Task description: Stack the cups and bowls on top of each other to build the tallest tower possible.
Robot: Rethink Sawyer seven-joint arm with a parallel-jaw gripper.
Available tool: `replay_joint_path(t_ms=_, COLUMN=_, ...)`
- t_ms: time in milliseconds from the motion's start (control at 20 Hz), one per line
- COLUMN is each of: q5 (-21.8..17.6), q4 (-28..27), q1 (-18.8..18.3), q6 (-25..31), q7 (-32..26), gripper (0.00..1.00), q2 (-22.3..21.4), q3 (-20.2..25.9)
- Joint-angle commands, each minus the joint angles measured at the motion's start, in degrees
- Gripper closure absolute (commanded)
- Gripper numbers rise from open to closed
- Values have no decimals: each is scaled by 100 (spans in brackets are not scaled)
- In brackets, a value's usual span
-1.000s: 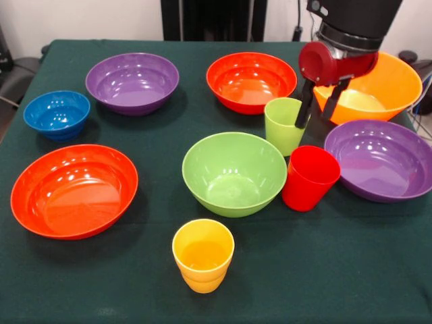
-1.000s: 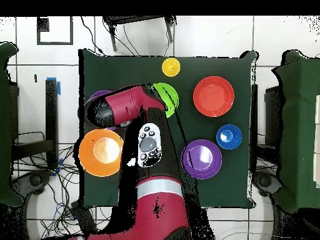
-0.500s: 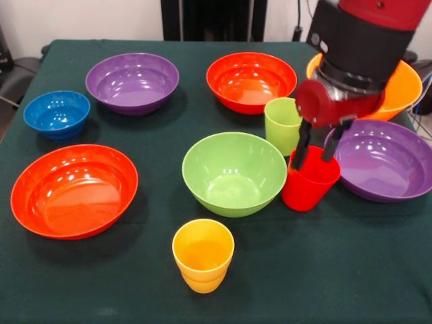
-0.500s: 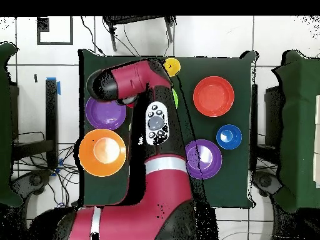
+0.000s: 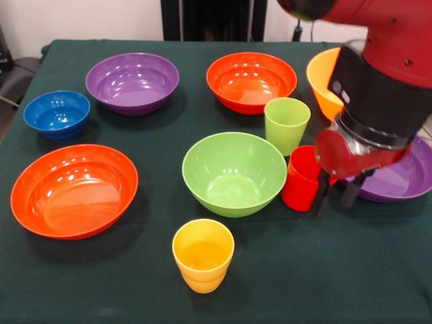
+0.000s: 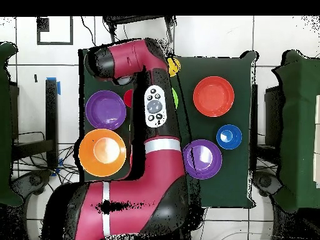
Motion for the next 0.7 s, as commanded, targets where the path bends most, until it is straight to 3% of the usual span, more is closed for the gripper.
replay_joint_path(t_ms=50, q5=-263, q4=-1023, q1=76, q6=818, q7=-1553, gripper=0, q2=542, q3=712)
replay_joint_path(t_ms=200, q5=-214, q4=-812, q1=88, q6=713, q7=-1390, gripper=0, q2=512, q3=657)
replay_joint_path(t_ms=500, q5=-41, q4=289, q1=-61, q6=300, q7=-1215, gripper=0, q2=-51, q3=450)
replay_joint_path(t_ms=650, q5=-37, q4=380, q1=-106, q6=348, q7=-1275, gripper=0, q2=-128, q3=455)
replay_joint_path(t_ms=700, q5=-69, q4=0, q1=-55, q6=577, q7=-1325, gripper=0, q2=33, q3=519)
